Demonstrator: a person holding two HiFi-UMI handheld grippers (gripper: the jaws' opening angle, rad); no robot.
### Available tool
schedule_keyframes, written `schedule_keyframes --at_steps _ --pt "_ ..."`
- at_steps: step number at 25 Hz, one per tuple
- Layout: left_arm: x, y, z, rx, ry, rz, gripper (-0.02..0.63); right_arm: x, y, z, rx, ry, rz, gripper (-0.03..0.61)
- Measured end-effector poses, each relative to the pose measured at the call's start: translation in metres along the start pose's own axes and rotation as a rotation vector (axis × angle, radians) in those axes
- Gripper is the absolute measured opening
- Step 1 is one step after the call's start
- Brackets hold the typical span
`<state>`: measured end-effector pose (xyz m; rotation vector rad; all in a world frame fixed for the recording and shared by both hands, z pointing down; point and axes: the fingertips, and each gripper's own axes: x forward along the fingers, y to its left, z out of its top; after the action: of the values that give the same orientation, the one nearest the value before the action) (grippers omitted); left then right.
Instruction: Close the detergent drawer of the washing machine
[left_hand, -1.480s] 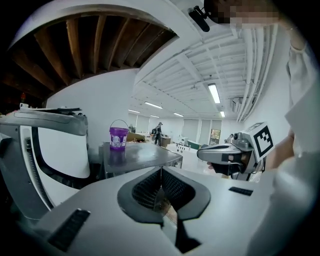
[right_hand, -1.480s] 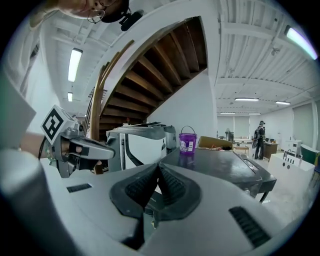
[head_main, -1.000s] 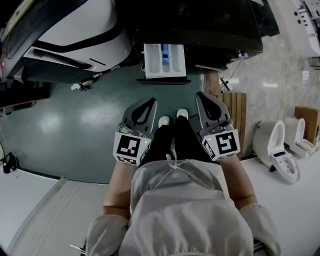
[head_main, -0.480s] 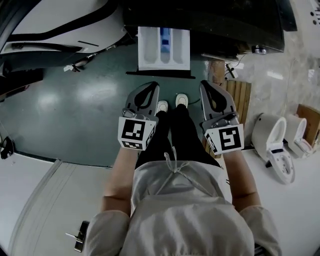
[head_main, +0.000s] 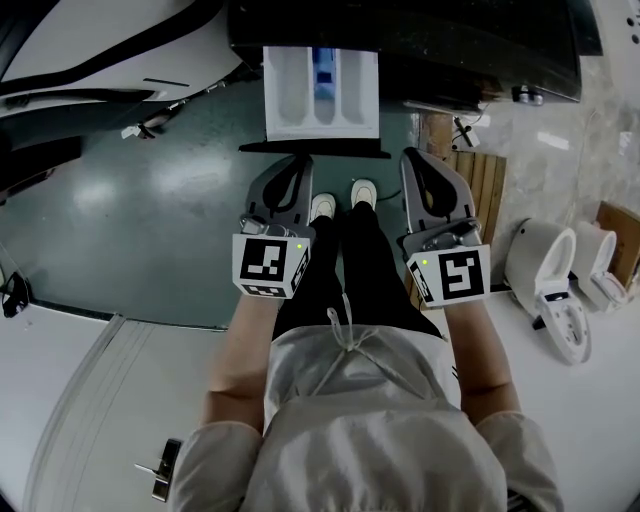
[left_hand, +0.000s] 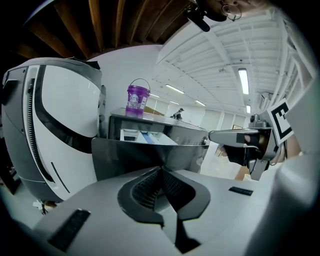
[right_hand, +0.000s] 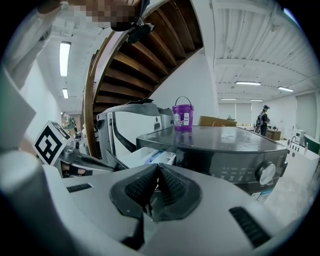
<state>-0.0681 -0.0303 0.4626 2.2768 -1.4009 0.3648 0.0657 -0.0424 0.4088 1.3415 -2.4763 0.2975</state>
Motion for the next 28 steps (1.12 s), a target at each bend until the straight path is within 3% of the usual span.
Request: schedule_keyframes --at_steps 13,28 --pt "0.032 0.018 0.024 0.056 -0.032 0.042 0.021 0.015 -0.002 0.007 -0.007 -0.019 0.028 0.008" --pt "0.072 0.042 0.051 0.059 -0.043 0.103 0.021 0.054 -0.028 0.022 0.002 -0.038 0.033 0.008"
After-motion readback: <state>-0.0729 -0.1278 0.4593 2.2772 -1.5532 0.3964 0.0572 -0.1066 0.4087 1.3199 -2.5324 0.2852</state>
